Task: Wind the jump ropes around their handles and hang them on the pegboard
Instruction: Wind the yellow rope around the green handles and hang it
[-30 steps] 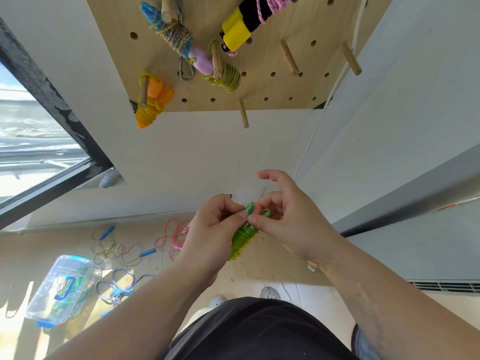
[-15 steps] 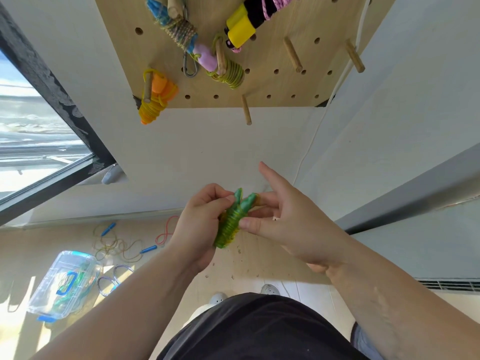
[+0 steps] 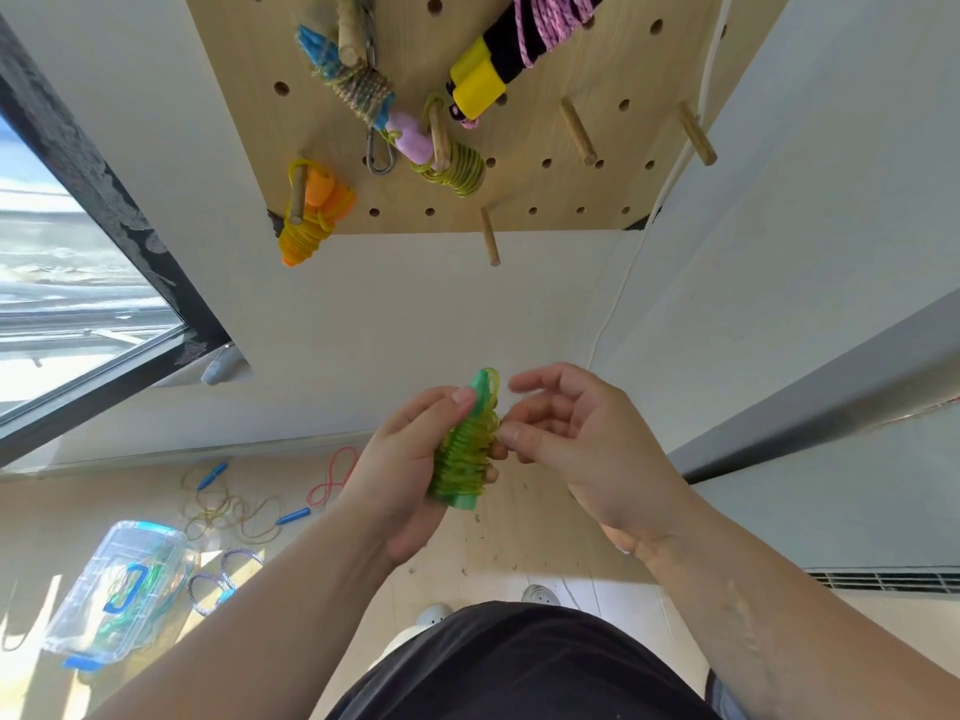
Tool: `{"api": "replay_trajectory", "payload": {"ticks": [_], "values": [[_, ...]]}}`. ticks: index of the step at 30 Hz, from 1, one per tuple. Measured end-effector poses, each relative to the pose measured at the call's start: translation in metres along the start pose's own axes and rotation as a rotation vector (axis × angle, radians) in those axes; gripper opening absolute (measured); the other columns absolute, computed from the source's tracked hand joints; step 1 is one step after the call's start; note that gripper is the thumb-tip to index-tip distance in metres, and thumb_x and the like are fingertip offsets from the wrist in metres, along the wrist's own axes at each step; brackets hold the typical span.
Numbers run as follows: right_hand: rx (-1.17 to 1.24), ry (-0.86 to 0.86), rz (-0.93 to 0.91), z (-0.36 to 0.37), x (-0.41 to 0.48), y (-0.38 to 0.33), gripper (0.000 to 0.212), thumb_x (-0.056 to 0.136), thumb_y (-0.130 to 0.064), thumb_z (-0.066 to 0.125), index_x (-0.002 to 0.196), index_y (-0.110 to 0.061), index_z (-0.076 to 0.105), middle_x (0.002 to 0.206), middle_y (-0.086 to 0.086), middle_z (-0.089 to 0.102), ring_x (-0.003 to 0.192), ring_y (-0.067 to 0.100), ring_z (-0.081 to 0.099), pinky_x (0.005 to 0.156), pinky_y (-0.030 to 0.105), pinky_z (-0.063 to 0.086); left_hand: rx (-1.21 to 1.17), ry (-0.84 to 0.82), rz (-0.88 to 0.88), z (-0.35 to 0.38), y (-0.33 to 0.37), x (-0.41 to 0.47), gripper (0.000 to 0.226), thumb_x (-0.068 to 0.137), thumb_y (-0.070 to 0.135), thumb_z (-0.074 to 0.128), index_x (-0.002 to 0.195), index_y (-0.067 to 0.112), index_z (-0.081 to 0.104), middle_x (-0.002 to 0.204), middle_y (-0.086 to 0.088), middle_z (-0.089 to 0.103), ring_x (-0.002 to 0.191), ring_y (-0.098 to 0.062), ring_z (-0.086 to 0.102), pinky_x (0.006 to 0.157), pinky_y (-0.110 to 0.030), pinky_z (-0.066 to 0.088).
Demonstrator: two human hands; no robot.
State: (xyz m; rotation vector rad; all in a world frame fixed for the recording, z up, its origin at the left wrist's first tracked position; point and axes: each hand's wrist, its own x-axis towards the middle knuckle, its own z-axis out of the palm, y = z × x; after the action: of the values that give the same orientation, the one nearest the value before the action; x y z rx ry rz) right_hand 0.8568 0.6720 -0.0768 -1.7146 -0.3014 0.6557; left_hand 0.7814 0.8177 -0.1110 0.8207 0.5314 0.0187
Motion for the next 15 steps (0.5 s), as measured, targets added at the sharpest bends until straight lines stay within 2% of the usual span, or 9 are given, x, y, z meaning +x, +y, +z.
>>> {"api": "replay_trajectory", "payload": {"ticks": [2,5,8,12,15], "values": [[-0.066,0.025,-0.036,0.000,0.000,0.003,0.022,0.078,-0.008,0.085,0.095,-0.017,0.074,0.086,0.004,0.075,0.083,0.020,0.072,0.076,0.025,0.056,0.039,0.025,0.013,0.000,-0.001,0.001,0.048,0.081,0.033,0.068,0.114,-0.003,0.067,0.099,-0.018,0.068,0.081,-0.026,0.064,0.066,-0.039,0.054],[-0.215,0.055,-0.107,0.002,0.000,0.005,0.016,0.076,-0.017,0.088,0.089,-0.020,0.078,0.082,-0.003,0.076,0.080,0.016,0.072,0.079,0.030,0.059,0.114,0.001,0.024,0.002,-0.003,0.000,0.045,0.084,0.038,0.063,0.111,0.003,0.071,0.102,-0.017,0.071,0.088,-0.026,0.064,0.072,-0.041,0.053],[-0.274,0.076,-0.207,0.000,0.000,0.004,0.004,0.085,-0.015,0.081,0.085,-0.019,0.078,0.077,-0.007,0.074,0.073,0.008,0.069,0.070,0.018,0.053,0.168,-0.018,0.037,0.003,-0.004,-0.001,0.047,0.087,0.042,0.059,0.111,0.003,0.070,0.098,-0.017,0.071,0.084,-0.025,0.066,0.070,-0.043,0.053],[-0.299,0.055,-0.248,-0.001,-0.002,0.006,0.012,0.096,-0.012,0.068,0.085,-0.014,0.072,0.074,-0.006,0.069,0.067,0.005,0.062,0.067,0.018,0.050,0.166,-0.003,0.044,0.005,-0.005,-0.001,0.045,0.096,0.041,0.053,0.107,0.002,0.071,0.083,-0.015,0.067,0.075,-0.026,0.064,0.061,-0.040,0.051],[-0.113,0.038,-0.213,0.002,-0.003,0.009,0.017,0.100,-0.006,0.058,0.085,-0.003,0.062,0.068,0.000,0.061,0.060,0.012,0.059,0.060,0.024,0.050,0.084,-0.040,0.001,0.011,-0.007,0.000,0.044,0.104,0.036,0.046,0.102,0.001,0.073,0.082,-0.019,0.066,0.070,-0.027,0.060,0.059,-0.040,0.048]]}}
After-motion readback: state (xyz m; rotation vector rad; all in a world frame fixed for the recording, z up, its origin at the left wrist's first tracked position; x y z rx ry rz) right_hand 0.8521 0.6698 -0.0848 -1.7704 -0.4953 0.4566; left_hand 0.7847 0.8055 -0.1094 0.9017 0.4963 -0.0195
